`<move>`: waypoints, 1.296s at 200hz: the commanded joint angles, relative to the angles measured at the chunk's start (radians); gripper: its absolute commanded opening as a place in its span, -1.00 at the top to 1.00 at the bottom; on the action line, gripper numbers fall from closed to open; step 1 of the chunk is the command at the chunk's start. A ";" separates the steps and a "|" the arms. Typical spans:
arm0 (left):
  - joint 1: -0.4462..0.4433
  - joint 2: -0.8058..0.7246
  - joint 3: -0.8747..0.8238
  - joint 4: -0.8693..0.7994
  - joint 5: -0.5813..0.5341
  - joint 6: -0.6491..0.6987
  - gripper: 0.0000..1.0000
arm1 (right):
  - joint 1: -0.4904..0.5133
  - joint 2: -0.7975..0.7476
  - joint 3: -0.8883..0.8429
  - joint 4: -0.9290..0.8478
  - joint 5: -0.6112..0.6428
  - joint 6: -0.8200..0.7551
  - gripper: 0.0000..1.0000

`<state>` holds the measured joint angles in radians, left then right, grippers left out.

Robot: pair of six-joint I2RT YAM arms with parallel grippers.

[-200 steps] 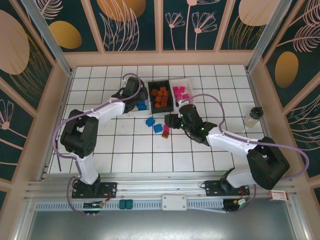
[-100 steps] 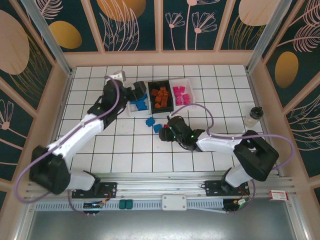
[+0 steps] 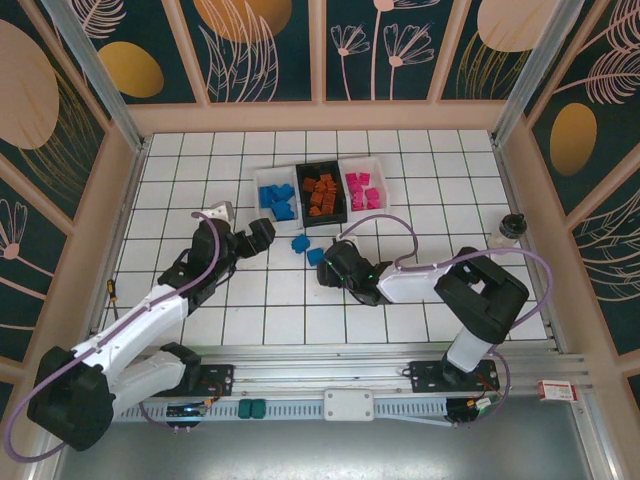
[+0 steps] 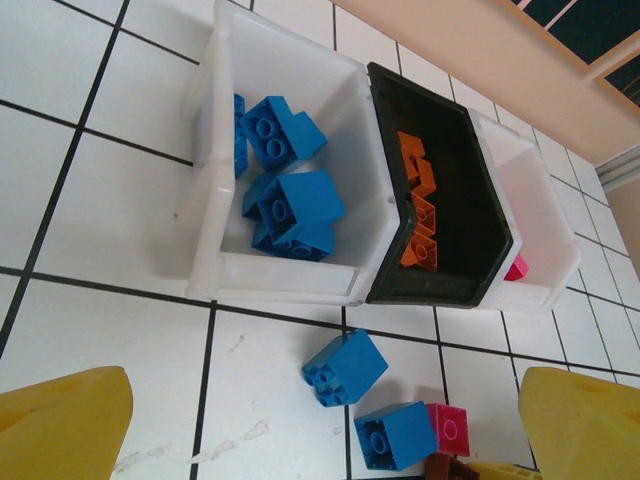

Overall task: Sort the legos into containers by color
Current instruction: Pick up the lego from the center of the table, then place the lego in the container.

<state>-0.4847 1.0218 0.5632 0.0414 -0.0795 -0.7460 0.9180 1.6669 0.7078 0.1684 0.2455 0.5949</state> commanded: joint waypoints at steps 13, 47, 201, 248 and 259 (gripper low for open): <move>-0.001 -0.007 -0.029 0.011 0.002 -0.029 -0.97 | -0.009 0.020 0.007 0.034 0.002 0.017 0.00; -0.002 -0.011 -0.038 -0.006 -0.002 -0.024 -0.97 | -0.009 -0.083 -0.041 0.034 -0.021 -0.013 0.25; 0.000 -0.087 -0.108 -0.093 -0.019 -0.026 -0.97 | -0.289 0.367 0.837 -0.228 -0.137 -0.283 -0.16; -0.001 -0.105 -0.102 -0.111 -0.030 -0.018 -0.97 | -0.252 0.211 0.723 -0.177 -0.137 -0.301 -0.26; -0.001 -0.108 -0.100 -0.112 -0.030 -0.015 -0.97 | -0.224 0.145 0.636 -0.149 -0.132 -0.303 -0.26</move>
<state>-0.4847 0.9302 0.4671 -0.0460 -0.0910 -0.7643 0.6418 1.9797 1.4628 -0.0257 0.1047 0.3153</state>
